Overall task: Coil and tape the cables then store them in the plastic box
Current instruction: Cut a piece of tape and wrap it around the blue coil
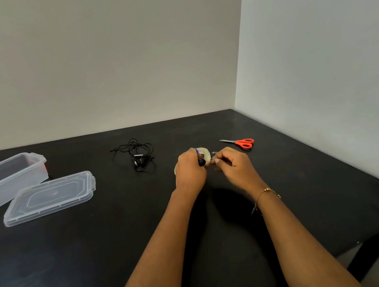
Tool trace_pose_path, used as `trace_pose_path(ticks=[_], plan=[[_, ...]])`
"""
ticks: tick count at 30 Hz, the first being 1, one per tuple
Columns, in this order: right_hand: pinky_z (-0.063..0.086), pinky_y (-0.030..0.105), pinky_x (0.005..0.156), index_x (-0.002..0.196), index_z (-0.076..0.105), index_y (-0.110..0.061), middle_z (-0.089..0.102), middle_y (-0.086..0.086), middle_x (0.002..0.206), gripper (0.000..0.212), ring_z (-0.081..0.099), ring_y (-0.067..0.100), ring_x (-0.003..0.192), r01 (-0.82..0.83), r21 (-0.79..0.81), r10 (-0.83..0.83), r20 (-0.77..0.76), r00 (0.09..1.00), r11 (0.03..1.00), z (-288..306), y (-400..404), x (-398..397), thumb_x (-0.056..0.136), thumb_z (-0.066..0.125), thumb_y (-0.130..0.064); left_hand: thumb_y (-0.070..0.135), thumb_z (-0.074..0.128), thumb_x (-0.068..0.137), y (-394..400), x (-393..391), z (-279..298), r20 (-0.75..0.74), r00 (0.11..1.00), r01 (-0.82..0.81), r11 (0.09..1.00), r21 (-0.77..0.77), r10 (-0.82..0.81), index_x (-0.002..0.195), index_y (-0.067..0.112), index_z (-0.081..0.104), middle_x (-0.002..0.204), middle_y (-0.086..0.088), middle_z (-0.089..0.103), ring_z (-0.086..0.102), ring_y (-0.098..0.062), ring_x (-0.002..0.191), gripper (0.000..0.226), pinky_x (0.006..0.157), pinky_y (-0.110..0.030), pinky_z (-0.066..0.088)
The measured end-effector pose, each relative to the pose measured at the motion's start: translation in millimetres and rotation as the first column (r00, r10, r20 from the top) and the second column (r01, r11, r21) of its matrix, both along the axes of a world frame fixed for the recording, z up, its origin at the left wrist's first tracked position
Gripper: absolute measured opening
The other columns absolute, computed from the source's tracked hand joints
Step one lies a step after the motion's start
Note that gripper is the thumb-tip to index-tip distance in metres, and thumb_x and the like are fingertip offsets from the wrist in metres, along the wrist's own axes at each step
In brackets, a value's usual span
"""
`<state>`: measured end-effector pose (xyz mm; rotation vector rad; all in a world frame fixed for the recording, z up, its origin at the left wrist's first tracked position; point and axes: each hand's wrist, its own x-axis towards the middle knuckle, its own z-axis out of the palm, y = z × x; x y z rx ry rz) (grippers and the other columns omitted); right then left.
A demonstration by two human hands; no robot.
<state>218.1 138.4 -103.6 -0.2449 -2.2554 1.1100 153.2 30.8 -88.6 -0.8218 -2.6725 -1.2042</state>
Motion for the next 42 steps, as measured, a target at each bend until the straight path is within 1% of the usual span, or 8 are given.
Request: trace_pose_path(ticks=[6,11,15,19,23,31,37,42], plan=[[0.055,0.028,0.081,0.090,0.063,-0.001,0.063,0.016,0.101,0.018,0.062,0.017,0.086,0.049,-0.137,-0.050,-0.006,0.999,0.989,4,0,2,0.093,0.045,-0.003,0.020,0.071,0.079,-10,-6,1,-0.085,0.988,0.137,0.988,0.065,-0.131,0.103,0.005,0.059,0.104,-0.008,0.065,0.058,-0.016,0.089,0.030,0.078,-0.026,0.047],[0.054,0.030,0.085,0.087,0.063,-0.005,0.065,0.008,0.094,0.017,0.064,0.020,0.090,0.040,-0.268,-0.046,-0.013,0.999,0.962,7,0,2,0.093,0.047,-0.007,0.029,0.072,0.077,-23,-15,-2,-0.119,0.975,0.178,0.980,-0.087,-0.188,0.091,0.011,0.063,0.094,-0.002,0.067,0.058,-0.014,0.081,0.025,0.071,-0.026,0.048],[0.053,0.029,0.080,0.085,0.065,-0.010,0.069,0.011,0.091,0.011,0.065,0.021,0.088,0.018,-0.170,-0.016,0.011,1.000,0.985,4,-1,2,0.083,0.066,-0.020,0.032,0.068,0.081,-20,-10,-2,-0.205,0.968,0.133,0.989,-0.065,-0.143,0.078,0.011,0.056,0.074,0.002,0.056,0.051,-0.014,0.067,0.024,0.054,-0.021,0.035],[0.053,0.025,0.079,0.083,0.065,-0.008,0.069,0.011,0.089,0.018,0.066,0.019,0.084,-0.003,-0.158,0.006,0.019,1.000,0.987,3,0,1,0.070,0.077,-0.011,0.031,0.067,0.081,-18,-7,-2,-0.210,0.964,0.140,0.983,-0.117,-0.162,0.087,0.007,0.060,0.085,-0.006,0.064,0.057,-0.018,0.075,0.025,0.068,-0.031,0.050],[0.047,0.012,0.069,0.079,0.065,-0.006,0.067,0.007,0.084,0.007,0.061,0.012,0.078,0.099,-0.006,-0.099,-0.002,0.995,0.995,0,2,-1,0.076,0.072,-0.009,0.033,0.067,0.081,-19,-8,-2,-0.217,0.962,0.144,0.982,-0.124,-0.168,0.089,0.009,0.061,0.090,-0.005,0.065,0.054,-0.014,0.075,0.026,0.067,-0.027,0.046],[0.056,0.039,0.076,0.089,0.071,-0.001,0.070,0.014,0.084,0.012,0.067,0.020,0.074,0.203,0.072,-0.190,-0.161,0.969,0.976,0,2,0,0.085,0.062,-0.007,0.035,0.064,0.083,-15,-4,1,-0.206,0.976,0.049,0.990,-0.131,-0.075,0.090,0.010,0.059,0.090,-0.003,0.063,0.054,-0.014,0.075,0.026,0.064,-0.026,0.042],[0.058,0.040,0.070,0.082,0.071,-0.001,0.066,0.002,0.076,0.008,0.065,0.015,0.069,0.191,0.068,-0.167,-0.270,0.948,0.979,4,5,1,0.083,0.063,-0.002,0.036,0.065,0.083,-24,-12,-5,-0.124,0.987,-0.118,0.984,-0.133,0.102,0.066,0.016,0.039,0.070,0.006,0.046,0.048,-0.016,0.071,0.037,0.060,-0.026,0.033],[0.052,0.027,0.081,0.101,0.065,-0.002,0.067,0.011,0.097,0.017,0.065,0.023,0.091,0.109,0.074,-0.097,-0.157,0.983,0.991,-1,-2,-5,0.084,0.061,-0.002,0.035,0.065,0.083,-23,-14,-7,-0.168,0.986,-0.034,0.985,-0.166,0.006,0.079,0.012,0.053,0.080,0.001,0.055,0.054,-0.017,0.074,0.027,0.063,-0.029,0.041]])
